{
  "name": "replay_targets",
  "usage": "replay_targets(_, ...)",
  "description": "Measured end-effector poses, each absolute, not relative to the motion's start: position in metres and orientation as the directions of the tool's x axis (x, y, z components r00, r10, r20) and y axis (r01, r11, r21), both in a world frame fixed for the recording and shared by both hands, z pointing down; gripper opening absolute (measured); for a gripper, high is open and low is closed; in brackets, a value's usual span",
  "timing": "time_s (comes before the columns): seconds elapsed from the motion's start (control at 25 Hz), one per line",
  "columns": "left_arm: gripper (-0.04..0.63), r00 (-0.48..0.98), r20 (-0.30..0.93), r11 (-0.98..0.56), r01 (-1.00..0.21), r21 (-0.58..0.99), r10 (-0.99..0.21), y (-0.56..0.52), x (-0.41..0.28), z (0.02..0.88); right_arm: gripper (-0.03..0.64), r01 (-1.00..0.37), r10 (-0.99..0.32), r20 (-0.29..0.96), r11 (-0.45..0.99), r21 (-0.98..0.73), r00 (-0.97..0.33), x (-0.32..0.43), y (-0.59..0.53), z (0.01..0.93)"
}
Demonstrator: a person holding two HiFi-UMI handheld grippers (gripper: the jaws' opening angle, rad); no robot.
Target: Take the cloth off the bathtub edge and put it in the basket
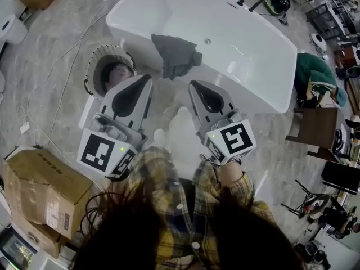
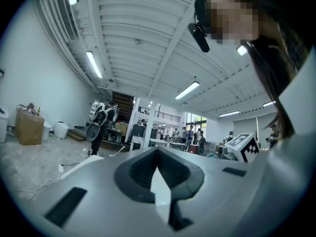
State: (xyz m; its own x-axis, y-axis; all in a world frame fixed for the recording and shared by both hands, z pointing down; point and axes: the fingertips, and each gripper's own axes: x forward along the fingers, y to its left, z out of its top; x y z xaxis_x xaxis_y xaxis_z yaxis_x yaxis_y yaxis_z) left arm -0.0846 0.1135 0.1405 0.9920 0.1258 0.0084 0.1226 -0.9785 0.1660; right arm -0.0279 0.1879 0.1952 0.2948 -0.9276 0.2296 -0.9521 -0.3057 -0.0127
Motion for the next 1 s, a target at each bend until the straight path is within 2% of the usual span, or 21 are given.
replay_targets(0.44,0.017,0.998,-0.011,-0.990,0.059,0.127,0.058,0.062,-0.041,0.143,0.015,-0.965,-0.943,0.213,-0.262,-0.004,0.255,0.036,0.141,0.199)
replay_targets(0.72,0.017,1.000,-0.011,-0.993,0.029,0.114,0.028,0.033,0.033,0.136,0.015,-0.976,-0.952,0.223,-0.217,-0.008,0.210,0.105,0.107,0.200)
replay_targets(1.0,0.017,0.999,-0.020,-0.997,-0.028,0.073,-0.029,0.008,0.112,0.114,0.015,-0.994,-0.975,0.195,-0.111,0.003,0.109,0.172,0.064,0.182)
